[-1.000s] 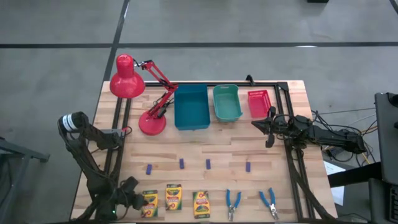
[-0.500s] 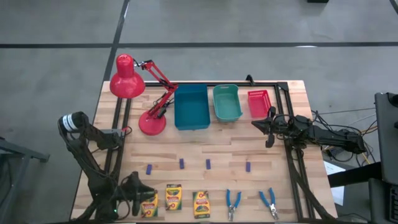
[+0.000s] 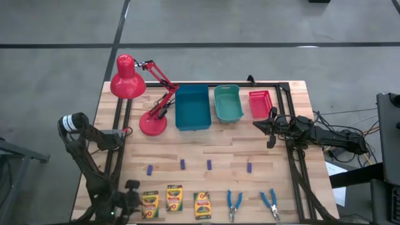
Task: Pick & Place School Supplies
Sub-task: Put the crayon box into the blue bin
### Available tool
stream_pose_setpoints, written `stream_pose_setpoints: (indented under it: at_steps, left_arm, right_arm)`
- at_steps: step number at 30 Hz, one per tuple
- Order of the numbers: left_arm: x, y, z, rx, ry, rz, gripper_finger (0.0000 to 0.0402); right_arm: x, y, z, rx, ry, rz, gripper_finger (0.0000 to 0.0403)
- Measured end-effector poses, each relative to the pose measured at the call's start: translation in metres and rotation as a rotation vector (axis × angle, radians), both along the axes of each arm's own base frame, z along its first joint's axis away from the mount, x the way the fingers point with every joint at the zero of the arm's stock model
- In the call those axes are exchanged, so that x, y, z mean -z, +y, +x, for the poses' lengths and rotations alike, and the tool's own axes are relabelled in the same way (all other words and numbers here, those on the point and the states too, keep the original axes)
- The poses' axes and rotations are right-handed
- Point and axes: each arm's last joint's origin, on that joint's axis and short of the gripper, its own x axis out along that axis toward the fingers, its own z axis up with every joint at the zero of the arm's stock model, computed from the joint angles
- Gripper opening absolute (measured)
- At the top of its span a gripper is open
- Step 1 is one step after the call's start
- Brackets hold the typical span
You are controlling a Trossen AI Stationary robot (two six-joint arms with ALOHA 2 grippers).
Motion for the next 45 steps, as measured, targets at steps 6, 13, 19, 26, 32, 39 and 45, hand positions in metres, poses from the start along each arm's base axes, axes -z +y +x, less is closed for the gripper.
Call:
stream_pose_setpoints:
  at_steps: [6, 13, 19, 26, 32, 39, 45]
  left_arm:
    - [-0.009, -0.009, -0.006, 0.159, -0.055, 0.048, 0.0129]
    - [-0.007, -0.004, -0.004, 0.059, -0.103, 0.091, 0.0129]
    - [-0.008, -0.003, -0.003, 0.222, -0.239, 0.264, 0.0129]
    - [-0.007, -0.003, -0.003, 0.585, -0.357, 0.506, 0.0129]
    - [-0.006, 0.000, 0.003, 0.561, -0.373, 0.556, 0.0129]
    - [0.002, 0.001, 0.003, 0.723, -0.399, 0.701, 0.0129]
    - [0.004, -0.001, 0.001, 0.864, -0.386, 0.704, 0.0129]
  right_arm:
    - [0.000, 0.000, 0.000, 0.000, 0.000, 0.000, 0.0008]
    - [0.000, 0.000, 0.000, 0.000, 0.000, 0.000, 0.0008]
    - [0.000, 0.000, 0.000, 0.000, 0.000, 0.000, 0.0008]
    - [0.000, 0.000, 0.000, 0.000, 0.001, 0.000, 0.0008]
    - [0.000, 0.000, 0.000, 0.000, 0.000, 0.000, 0.0008]
    - [0.000, 0.000, 0.000, 0.000, 0.001, 0.000, 0.0008]
    - [0.000, 0.000, 0.000, 0.000, 0.001, 0.000, 0.0008]
